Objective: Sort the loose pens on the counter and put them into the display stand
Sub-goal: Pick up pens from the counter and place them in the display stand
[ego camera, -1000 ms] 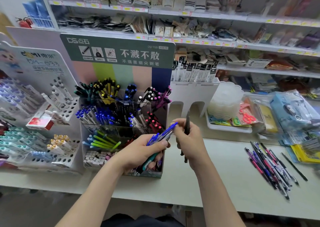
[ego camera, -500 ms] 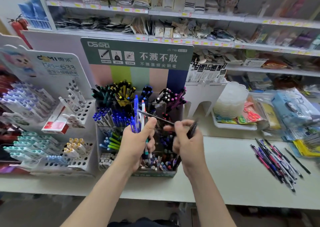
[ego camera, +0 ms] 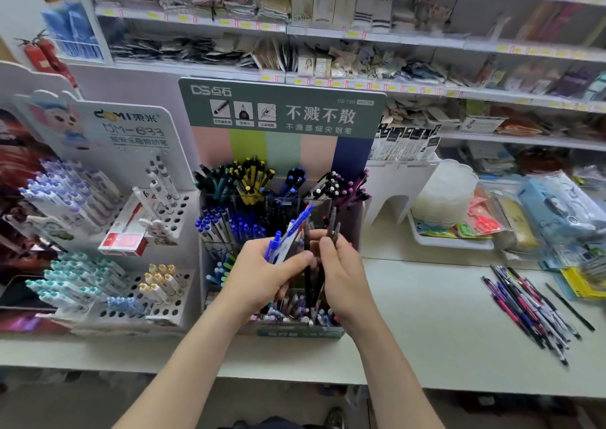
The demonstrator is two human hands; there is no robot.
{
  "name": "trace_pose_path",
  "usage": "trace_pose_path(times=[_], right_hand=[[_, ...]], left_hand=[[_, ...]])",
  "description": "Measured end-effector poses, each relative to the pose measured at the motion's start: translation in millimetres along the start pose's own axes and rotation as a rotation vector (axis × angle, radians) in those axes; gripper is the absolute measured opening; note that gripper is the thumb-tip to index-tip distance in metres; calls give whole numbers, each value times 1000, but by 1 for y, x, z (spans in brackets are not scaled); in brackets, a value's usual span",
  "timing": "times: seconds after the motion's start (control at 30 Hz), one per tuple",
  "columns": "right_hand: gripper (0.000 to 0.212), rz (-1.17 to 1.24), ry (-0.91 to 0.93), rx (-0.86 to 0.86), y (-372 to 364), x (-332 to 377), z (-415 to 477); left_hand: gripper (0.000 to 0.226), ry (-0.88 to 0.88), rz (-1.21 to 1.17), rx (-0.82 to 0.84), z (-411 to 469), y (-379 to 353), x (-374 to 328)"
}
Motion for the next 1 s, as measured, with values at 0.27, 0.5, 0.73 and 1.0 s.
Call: trace_pose_path(times=[0.27,0.5,0.73,1.0], right_hand=[[28,358,-98,-181,-19,-10,9],[36,396,140,-286,12,29,19],[42,-231,201,-309,8,46,34],[40,-473,374,-50,-29,64,67]], left_hand=[[22,-21,23,-179,-4,30,-10],[12,105,52,-469,-12,65,22],[10,124,6,-383,0,55,38],[13,85,-36,-354,12,63,28]])
Point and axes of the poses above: each hand's wrist, its own z-axis towards the middle knuckle, its own y-axis out of the back of the hand, x = y × z, the point moved 9 cm from there along z, towards the middle knuckle, and after that the axes turned 8 degrees about x, right-handed, at the moved point
